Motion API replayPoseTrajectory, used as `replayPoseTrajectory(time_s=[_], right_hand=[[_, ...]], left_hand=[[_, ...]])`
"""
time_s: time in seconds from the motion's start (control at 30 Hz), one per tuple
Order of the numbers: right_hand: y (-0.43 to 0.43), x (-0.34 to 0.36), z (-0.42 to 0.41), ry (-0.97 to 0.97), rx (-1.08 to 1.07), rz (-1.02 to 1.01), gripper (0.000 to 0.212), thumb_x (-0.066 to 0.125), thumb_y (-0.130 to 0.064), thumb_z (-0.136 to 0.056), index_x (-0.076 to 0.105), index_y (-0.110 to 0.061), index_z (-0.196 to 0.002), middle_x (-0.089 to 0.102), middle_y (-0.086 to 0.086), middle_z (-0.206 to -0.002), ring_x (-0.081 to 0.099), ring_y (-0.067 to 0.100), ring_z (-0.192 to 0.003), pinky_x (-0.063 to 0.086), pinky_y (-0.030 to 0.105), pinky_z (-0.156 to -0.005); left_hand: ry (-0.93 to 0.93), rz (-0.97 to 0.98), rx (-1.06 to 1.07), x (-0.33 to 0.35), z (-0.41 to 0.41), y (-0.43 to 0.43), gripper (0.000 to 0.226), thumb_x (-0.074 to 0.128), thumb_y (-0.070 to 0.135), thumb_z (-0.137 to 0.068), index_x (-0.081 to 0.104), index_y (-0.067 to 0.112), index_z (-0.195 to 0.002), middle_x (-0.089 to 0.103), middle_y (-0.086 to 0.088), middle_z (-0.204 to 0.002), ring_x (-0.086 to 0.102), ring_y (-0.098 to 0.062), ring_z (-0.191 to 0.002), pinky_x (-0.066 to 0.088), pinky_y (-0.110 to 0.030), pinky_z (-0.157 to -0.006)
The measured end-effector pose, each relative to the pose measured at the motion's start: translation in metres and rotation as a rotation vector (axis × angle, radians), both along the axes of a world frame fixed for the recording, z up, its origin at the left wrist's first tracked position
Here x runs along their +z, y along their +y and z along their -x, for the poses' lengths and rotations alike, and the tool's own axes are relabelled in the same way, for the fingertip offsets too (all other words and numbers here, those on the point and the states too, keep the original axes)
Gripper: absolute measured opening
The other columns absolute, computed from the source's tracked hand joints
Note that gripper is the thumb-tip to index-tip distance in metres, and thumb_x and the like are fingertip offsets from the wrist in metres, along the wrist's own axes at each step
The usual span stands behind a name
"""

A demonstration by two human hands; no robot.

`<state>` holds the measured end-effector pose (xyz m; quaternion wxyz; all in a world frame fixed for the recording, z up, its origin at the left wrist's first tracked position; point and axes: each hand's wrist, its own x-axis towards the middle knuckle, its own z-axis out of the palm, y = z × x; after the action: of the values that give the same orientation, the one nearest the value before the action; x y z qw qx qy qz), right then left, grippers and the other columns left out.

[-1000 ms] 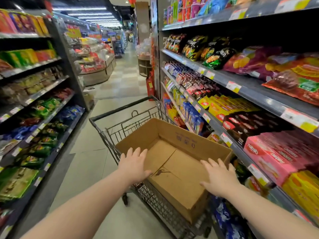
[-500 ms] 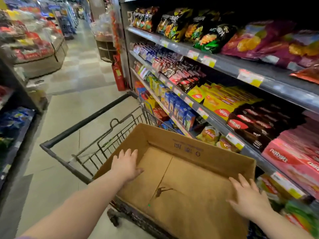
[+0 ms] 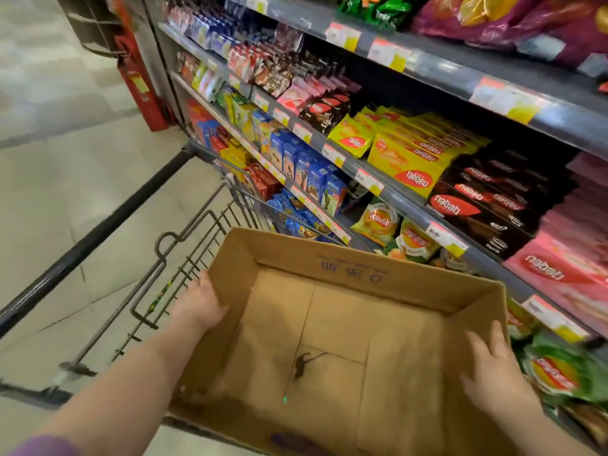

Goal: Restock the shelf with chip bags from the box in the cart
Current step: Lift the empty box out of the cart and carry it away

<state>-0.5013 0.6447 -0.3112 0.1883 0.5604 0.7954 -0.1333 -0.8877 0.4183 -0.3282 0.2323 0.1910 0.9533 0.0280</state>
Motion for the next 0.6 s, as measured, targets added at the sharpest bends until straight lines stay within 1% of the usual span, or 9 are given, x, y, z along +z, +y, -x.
replayPoseTrajectory(time_s=[0.1, 0.23, 0.3, 0.33, 0.4, 0.43, 0.5, 0.53, 0.6], right_hand=[[0.001, 0.003, 0.002, 0.020, -0.072, -0.072, 0.078, 0.054, -0.016, -0.090, 0.007, -0.023, -0.152, -0.018, 0.009, -0.159, 0.002, 0.032, -0.148, 0.024, 0.039, -0.116], [-0.003, 0.002, 0.001, 0.102, -0.160, -0.081, 0.088, 0.052, -0.002, -0.087, -0.006, -0.017, -0.152, -0.016, 0.003, -0.160, 0.014, 0.030, -0.146, 0.033, 0.039, -0.110], [-0.003, 0.001, 0.001, 0.142, -0.178, -0.105, 0.090, 0.046, 0.005, -0.086, -0.010, -0.018, -0.151, -0.013, 0.003, -0.160, 0.024, 0.031, -0.144, 0.043, 0.039, -0.099], [-0.002, 0.000, -0.001, 0.150, -0.204, -0.110, 0.091, 0.044, 0.007, -0.085, -0.012, -0.020, -0.151, -0.011, 0.004, -0.161, 0.035, 0.032, -0.138, 0.048, 0.039, -0.088], [0.001, -0.002, -0.005, 0.147, -0.298, -0.104, 0.093, 0.044, 0.008, -0.085, -0.016, -0.021, -0.150, 0.006, 0.010, -0.160, 0.058, 0.035, -0.112, 0.045, 0.035, -0.067], [0.001, -0.004, -0.007, 0.154, -0.365, -0.087, 0.093, 0.044, 0.007, -0.086, -0.019, -0.021, -0.150, 0.026, 0.016, -0.154, 0.061, 0.034, -0.098, 0.043, 0.035, -0.065], [-0.001, -0.009, -0.011, 0.166, -0.483, -0.061, 0.093, 0.045, 0.005, -0.087, -0.020, -0.019, -0.149, 0.058, 0.021, -0.118, 0.059, 0.031, -0.081, 0.048, 0.038, -0.067], [-0.002, -0.012, -0.013, 0.168, -0.517, -0.064, 0.091, 0.045, 0.004, -0.087, -0.017, -0.017, -0.150, 0.061, 0.021, -0.106, 0.060, 0.032, -0.081, 0.051, 0.039, -0.070], [0.001, -0.017, -0.015, 0.174, -0.540, -0.072, 0.079, 0.045, 0.003, -0.086, 0.003, -0.016, -0.150, 0.062, 0.022, -0.106, 0.062, 0.037, -0.091, 0.052, 0.041, -0.074]], left_hand=[[-0.034, -0.037, 0.047, -0.009, 0.010, 0.005, 0.088, 0.062, 0.031, -0.086, 0.007, 0.008, -0.152, 0.037, -0.016, -0.146, 0.044, -0.033, -0.130, 0.040, -0.045, -0.107], [-0.022, -0.137, 0.137, -0.023, 0.022, 0.007, 0.053, 0.058, 0.015, -0.087, 0.035, 0.010, -0.135, 0.055, -0.017, -0.121, 0.058, -0.035, -0.109, 0.050, -0.048, -0.093], [-0.015, -0.164, 0.166, -0.029, 0.026, 0.008, 0.044, 0.056, 0.013, -0.089, 0.039, 0.011, -0.130, 0.058, -0.015, -0.109, 0.060, -0.036, -0.102, 0.052, -0.049, -0.087], [-0.013, -0.168, 0.171, -0.032, 0.027, 0.008, 0.043, 0.054, 0.013, -0.090, 0.039, 0.012, -0.130, 0.058, -0.015, -0.105, 0.060, -0.036, -0.100, 0.052, -0.049, -0.084], [-0.002, -0.158, 0.165, -0.036, 0.028, 0.010, 0.043, 0.050, 0.013, -0.092, 0.036, 0.012, -0.132, 0.058, -0.017, -0.104, 0.060, -0.038, -0.099, 0.051, -0.050, -0.082], [0.004, -0.150, 0.164, -0.036, 0.029, 0.011, 0.043, 0.048, 0.012, -0.093, 0.035, 0.012, -0.134, 0.059, -0.019, -0.107, 0.060, -0.039, -0.099, 0.050, -0.051, -0.082], [0.015, -0.135, 0.153, -0.037, 0.028, 0.012, 0.041, 0.044, 0.011, -0.094, 0.035, 0.013, -0.134, 0.059, -0.023, -0.111, 0.060, -0.042, -0.101, 0.049, -0.052, -0.084], [0.025, -0.137, 0.148, -0.037, 0.028, 0.012, 0.039, 0.043, 0.011, -0.094, 0.036, 0.013, -0.133, 0.059, -0.023, -0.111, 0.060, -0.042, -0.101, 0.048, -0.053, -0.085], [0.035, -0.141, 0.141, -0.037, 0.026, 0.012, 0.035, 0.041, 0.008, -0.095, 0.039, 0.011, -0.129, 0.059, -0.023, -0.107, 0.060, -0.042, -0.099, 0.048, -0.052, -0.083]])
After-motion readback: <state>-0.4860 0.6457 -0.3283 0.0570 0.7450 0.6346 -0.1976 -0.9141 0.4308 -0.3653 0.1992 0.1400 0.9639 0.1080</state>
